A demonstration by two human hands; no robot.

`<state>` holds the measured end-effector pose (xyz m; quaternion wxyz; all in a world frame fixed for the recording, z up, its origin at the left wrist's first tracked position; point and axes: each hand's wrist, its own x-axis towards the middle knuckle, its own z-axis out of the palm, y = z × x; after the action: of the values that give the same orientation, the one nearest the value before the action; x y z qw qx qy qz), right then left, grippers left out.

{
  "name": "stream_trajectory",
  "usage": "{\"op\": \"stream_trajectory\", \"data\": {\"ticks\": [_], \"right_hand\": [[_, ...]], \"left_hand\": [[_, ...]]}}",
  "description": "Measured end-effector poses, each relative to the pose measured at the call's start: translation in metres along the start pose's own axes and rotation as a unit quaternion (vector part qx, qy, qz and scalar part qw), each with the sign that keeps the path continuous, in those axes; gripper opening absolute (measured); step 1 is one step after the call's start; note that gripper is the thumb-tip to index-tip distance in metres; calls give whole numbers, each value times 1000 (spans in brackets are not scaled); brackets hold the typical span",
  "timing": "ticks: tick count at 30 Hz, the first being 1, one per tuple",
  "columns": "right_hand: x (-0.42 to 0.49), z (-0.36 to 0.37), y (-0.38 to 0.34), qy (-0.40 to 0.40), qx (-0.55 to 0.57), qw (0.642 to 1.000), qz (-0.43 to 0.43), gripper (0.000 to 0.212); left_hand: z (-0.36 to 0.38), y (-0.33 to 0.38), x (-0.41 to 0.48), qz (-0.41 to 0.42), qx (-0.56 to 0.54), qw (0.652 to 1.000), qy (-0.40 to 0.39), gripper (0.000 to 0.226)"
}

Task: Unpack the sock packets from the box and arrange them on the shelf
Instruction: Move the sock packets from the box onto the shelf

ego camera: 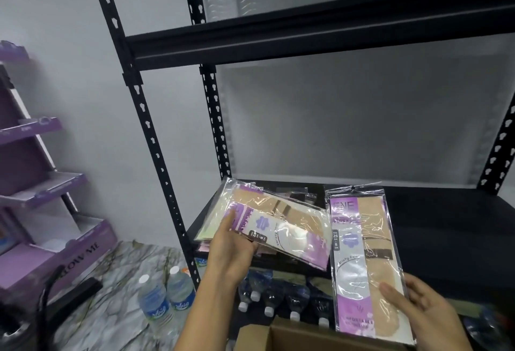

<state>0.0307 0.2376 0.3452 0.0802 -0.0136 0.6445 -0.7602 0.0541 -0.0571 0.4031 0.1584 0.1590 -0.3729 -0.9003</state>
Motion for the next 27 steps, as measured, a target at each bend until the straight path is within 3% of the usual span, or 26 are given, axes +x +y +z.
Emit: {"op": "stream_trajectory", "data": {"ticks": [4, 5, 8, 13, 17, 22, 27], "right_hand": [[0, 1, -4, 31, 0, 999, -17, 89], [0, 0, -4, 30, 7, 999, -16, 87], [-1, -1, -8, -2, 27, 999, -17, 49], [0, -8, 0, 8, 20, 1000, -20, 57], [0, -8, 3, 2, 47, 998, -31, 45], [-3, -6, -2, 4, 63, 998, -26, 33], [-3, -8, -3, 5, 50, 998, -36, 26]], "left_hand": [[7, 5, -3, 63, 64, 996, -19, 34], [10, 7, -6, 83, 77, 993, -19, 32], [17, 10, -16, 151, 138, 979, -12, 17], [10, 1, -35, 222, 252, 942, -5, 17], [2, -13, -45, 192, 309, 932, -7, 12], [-5, -25, -40, 113, 269, 956, 12, 16], [-2, -28, -34, 71, 274, 958, -35, 38]]}}
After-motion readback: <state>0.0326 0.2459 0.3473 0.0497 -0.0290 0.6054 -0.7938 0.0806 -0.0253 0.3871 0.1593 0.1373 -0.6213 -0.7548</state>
